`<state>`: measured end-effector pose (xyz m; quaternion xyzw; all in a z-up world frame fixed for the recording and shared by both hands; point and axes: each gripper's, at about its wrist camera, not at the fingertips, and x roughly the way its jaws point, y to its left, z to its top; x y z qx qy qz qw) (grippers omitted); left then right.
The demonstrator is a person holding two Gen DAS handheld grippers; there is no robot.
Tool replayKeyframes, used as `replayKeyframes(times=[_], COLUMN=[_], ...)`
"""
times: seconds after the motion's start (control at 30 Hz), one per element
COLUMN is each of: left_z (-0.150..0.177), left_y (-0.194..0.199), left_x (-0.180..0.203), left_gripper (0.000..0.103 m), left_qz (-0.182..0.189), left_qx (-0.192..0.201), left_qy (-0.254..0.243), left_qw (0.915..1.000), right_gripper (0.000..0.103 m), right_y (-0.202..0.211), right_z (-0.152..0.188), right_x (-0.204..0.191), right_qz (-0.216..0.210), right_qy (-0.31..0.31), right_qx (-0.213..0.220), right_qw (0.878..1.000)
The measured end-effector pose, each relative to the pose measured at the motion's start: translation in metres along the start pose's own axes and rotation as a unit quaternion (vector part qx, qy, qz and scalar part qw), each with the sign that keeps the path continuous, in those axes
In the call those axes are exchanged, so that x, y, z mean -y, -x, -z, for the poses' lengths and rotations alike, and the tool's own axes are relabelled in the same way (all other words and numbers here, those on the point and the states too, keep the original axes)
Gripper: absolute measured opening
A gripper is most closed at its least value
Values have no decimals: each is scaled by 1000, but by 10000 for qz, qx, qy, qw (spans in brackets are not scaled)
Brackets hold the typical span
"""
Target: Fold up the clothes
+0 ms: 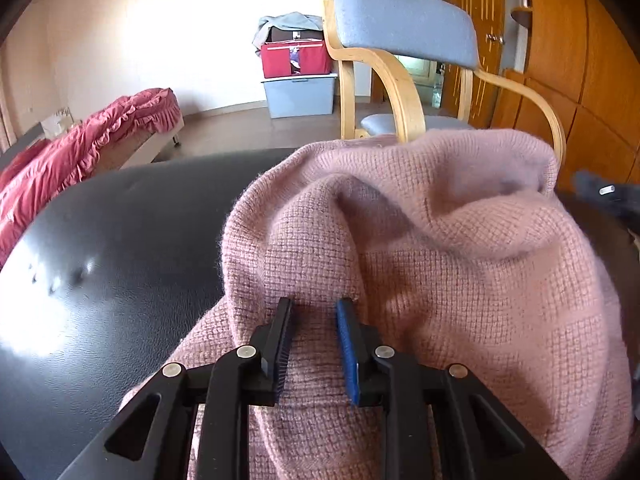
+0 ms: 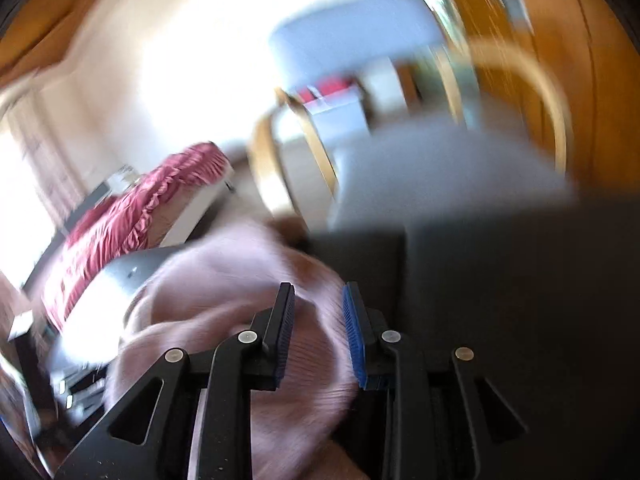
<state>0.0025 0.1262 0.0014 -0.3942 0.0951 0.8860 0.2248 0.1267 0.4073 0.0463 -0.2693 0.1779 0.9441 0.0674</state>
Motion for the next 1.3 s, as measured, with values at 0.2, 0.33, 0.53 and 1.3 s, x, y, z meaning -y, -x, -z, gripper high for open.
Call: replayKeyframes(times=[0.2, 0.33, 0.53, 1.3], left_z=[7, 9, 10, 12], left_y=[8, 9, 10, 14], left_x=[-16, -21, -24, -48], left_gripper=[22, 22, 22, 22], left_qz=[230, 319, 414, 1109], left_qx=[25, 33, 36, 61], left_qy=[193, 263, 335, 915], left_qw=[9995, 9991, 9986, 9896], right_gripper=[27, 27, 27, 45], right_y=[-8, -38, -29, 124], right_z=[20, 49, 42, 75], right_x=[-70, -73, -55, -44], right_qz=[-517, -60, 560, 203], right_qy=[1118, 1411, 1458, 792], right_qx=[-943, -1408, -1431, -1262], right_qw=[9879, 9799, 9773, 9886])
